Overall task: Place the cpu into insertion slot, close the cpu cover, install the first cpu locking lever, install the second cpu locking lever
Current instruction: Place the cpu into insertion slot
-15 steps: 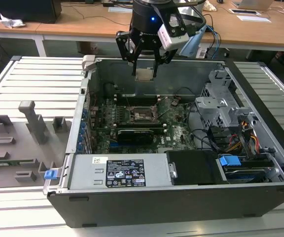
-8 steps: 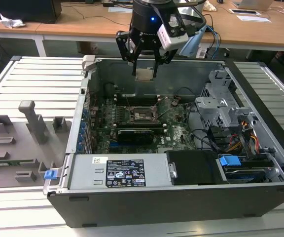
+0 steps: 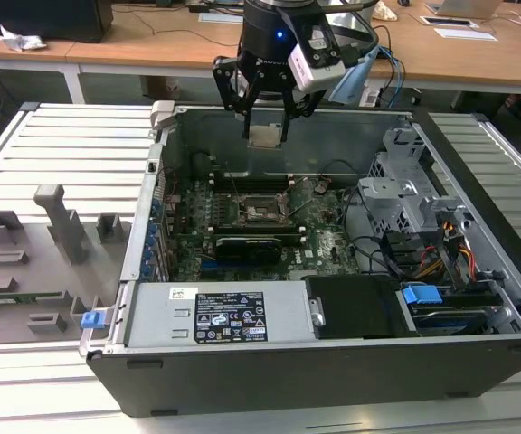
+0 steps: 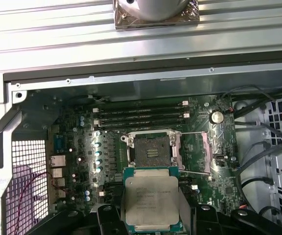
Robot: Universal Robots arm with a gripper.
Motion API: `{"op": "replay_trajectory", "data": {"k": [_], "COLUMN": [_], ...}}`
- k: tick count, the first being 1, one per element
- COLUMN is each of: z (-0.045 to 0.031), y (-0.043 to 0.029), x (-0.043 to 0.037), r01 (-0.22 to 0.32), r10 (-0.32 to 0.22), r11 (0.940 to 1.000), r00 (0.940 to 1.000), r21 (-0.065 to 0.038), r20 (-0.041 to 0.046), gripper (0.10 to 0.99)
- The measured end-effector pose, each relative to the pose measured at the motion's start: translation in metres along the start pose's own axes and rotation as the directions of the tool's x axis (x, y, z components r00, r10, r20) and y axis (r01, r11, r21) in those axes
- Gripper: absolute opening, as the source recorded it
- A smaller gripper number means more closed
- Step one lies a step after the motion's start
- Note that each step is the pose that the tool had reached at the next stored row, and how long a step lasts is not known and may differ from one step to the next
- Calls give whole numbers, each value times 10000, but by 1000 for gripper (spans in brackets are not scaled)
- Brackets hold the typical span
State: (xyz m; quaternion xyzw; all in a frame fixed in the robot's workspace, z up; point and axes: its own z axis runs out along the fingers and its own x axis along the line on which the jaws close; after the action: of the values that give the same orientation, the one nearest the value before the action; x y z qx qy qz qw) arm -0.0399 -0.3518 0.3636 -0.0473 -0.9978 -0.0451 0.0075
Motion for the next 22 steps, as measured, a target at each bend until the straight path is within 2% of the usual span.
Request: {"op": "replay_trajectory", "data": {"k": [22], "z": [0], "y": [0], "x": [0], "r01": [-391], "r10": [391], "r11": [9992], "r00": [9992], "r21": [-8], "r20": [35], "gripper": [529]}}
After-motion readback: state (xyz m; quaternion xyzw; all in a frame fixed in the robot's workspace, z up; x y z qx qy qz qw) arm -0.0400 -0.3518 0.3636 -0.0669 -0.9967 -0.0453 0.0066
